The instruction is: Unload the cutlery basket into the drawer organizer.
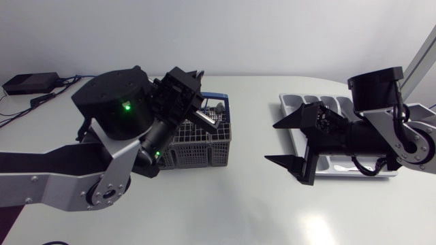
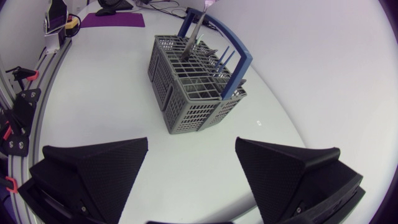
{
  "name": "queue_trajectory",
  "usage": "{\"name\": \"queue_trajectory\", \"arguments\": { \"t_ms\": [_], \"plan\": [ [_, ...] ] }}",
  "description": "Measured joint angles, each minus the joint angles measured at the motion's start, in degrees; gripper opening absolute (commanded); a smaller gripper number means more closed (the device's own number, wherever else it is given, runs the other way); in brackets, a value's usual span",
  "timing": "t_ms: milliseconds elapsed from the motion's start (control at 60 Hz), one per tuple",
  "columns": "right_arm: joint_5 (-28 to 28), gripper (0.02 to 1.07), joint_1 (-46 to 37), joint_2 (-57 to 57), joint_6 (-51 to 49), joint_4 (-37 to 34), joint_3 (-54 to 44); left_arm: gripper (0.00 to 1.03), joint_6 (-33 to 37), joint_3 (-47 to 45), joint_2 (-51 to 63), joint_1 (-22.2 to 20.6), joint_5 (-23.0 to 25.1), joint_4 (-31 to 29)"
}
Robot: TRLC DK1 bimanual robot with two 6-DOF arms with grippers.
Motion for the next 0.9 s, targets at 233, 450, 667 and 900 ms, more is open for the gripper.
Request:
{"name": "queue_trajectory", "arguments": {
  "t_ms": [233, 450, 667, 900],
  "plan": [
    [0.00, 1.03, 0.07, 0.00, 0.02, 0.02, 0.00, 0.06, -0.02, 0.00, -0.07, 0.00, -0.15, 0.68],
    [0.02, 1.03, 0.50, 0.02, 0.07, 0.44, 0.00, 0.06, -0.04, 0.00, -1.33, -0.02, -0.17, 0.70],
    [0.02, 1.03, 2.14, 0.44, 1.27, 1.51, 0.02, 0.06, -0.04, 0.04, -2.86, -0.59, -0.15, 0.72],
    [0.02, 1.03, 3.87, 0.68, 6.45, 3.21, 0.66, 0.06, -0.46, 2.03, -4.70, -1.27, -1.46, -1.86]
  ]
}}
